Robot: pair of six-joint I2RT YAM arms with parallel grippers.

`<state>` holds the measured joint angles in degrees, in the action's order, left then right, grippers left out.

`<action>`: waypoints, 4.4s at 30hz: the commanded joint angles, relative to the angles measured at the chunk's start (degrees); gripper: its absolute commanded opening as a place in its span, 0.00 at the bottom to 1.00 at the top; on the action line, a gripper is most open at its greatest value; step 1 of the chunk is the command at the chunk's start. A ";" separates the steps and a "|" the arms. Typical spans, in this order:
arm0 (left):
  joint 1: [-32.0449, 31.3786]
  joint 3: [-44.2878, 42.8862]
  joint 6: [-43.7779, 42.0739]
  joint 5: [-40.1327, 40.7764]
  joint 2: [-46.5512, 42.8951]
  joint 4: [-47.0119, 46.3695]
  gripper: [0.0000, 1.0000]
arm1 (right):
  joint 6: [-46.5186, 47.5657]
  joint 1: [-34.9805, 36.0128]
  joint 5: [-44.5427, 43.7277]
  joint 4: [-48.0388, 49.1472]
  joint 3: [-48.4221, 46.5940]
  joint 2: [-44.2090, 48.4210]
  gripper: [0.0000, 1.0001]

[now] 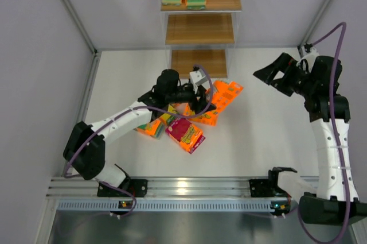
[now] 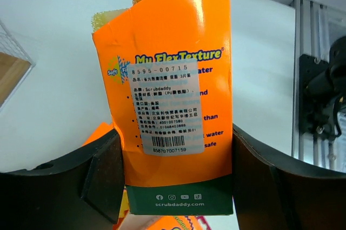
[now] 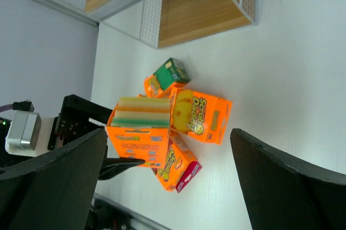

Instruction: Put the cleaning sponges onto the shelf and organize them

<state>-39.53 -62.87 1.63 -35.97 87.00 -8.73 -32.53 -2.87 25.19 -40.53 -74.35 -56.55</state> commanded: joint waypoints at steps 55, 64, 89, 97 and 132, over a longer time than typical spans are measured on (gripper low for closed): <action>-1.95 0.99 -20.25 -13.61 -6.40 -6.12 0.49 | 15.93 19.58 3.29 -23.98 -25.82 -20.08 0.99; -2.75 3.63 -21.13 -9.31 -9.22 -6.12 0.49 | 11.71 13.68 6.27 -22.66 -29.83 -20.26 0.99; -2.75 -2.43 -22.63 -10.09 -4.12 -6.21 0.50 | 10.74 20.19 8.30 -17.56 -15.05 -16.66 0.99; -2.75 -3.93 -23.78 -11.06 -3.51 -6.21 0.50 | 12.58 21.42 7.51 -18.09 -13.63 -17.53 0.99; -2.84 -6.21 -25.80 -10.79 -1.22 -6.12 0.51 | 7.22 20.62 11.55 -12.99 -11.00 -16.57 0.99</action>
<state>-42.15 -66.70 -21.89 -45.54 85.49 -10.76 -24.67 16.12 36.51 -56.77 -85.43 -74.11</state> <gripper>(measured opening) 0.701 0.993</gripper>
